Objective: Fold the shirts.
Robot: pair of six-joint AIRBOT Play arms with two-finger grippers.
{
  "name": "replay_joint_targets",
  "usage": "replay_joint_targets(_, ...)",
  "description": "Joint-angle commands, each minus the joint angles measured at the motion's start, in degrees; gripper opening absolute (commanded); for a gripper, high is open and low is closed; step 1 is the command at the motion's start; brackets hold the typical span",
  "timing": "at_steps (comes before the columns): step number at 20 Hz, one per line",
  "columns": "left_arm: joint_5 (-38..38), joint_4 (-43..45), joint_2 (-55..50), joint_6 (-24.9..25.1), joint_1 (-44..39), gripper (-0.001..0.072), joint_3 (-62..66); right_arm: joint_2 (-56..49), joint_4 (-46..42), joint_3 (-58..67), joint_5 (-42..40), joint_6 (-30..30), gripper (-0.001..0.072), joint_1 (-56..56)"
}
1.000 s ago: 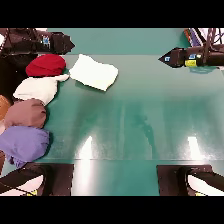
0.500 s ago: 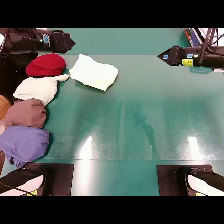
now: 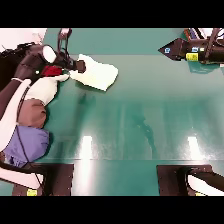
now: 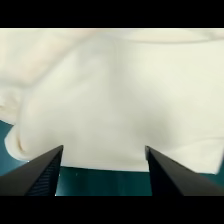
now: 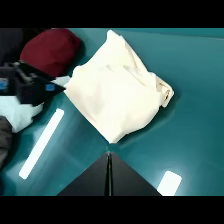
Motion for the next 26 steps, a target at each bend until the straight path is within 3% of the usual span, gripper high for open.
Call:
replay_joint_targets(1,3.80,1.22,-6.97,-2.78,3.08,0.0614,0.17,0.04,0.13,-0.81,2.67,0.04,0.0016,0.04)
replay_joint_targets(7,6.23,-0.07,-9.40,-2.34,5.01,0.0612,0.42,0.07,0.17,-2.05,2.08,0.04,0.0016,0.04)
replay_joint_targets(8,5.70,-0.11,-9.40,-2.36,5.01,0.0483,1.36,0.11,0.15,-2.05,2.10,0.04,0.0017,0.02)
replay_joint_targets(9,4.46,-0.09,-9.35,-2.36,5.01,0.0179,2.89,0.17,0.15,-2.03,2.10,0.04,0.0017,0.02)
replay_joint_targets(10,2.43,-0.07,-9.33,-2.38,5.01,0.0035,5.38,0.55,0.09,-1.97,2.03,0.04,0.0016,0.02)
replay_joint_targets(13,-6.80,-0.09,-8.55,-2.36,5.01,0.0024,17.18,3.26,-1.14,-0.22,-0.94,0.02,0.0016,0.02)
replay_joint_targets(16,-9.68,-2.67,-1.42,-2.08,4.87,0.0024,28.74,6.27,-7.06,6.64,-1.36,0.02,0.0016,0.02)
replay_joint_targets(17,-9.27,-6.49,2.67,0.17,4.87,0.0024,30.82,7.26,-9.25,9.01,-1.38,0.04,0.0016,0.02)
replay_joint_targets(21,-9.94,-22.32,18.62,9.57,4.85,0.0024,30.34,10.34,-17.14,17.11,-1.22,0.07,0.0016,0.02)
replay_joint_targets(26,-14.25,-24.83,24.28,10.80,-4.85,0.0024,28.50,12.22,-19.78,19.15,-0.72,0.11,0.0016,0.02)
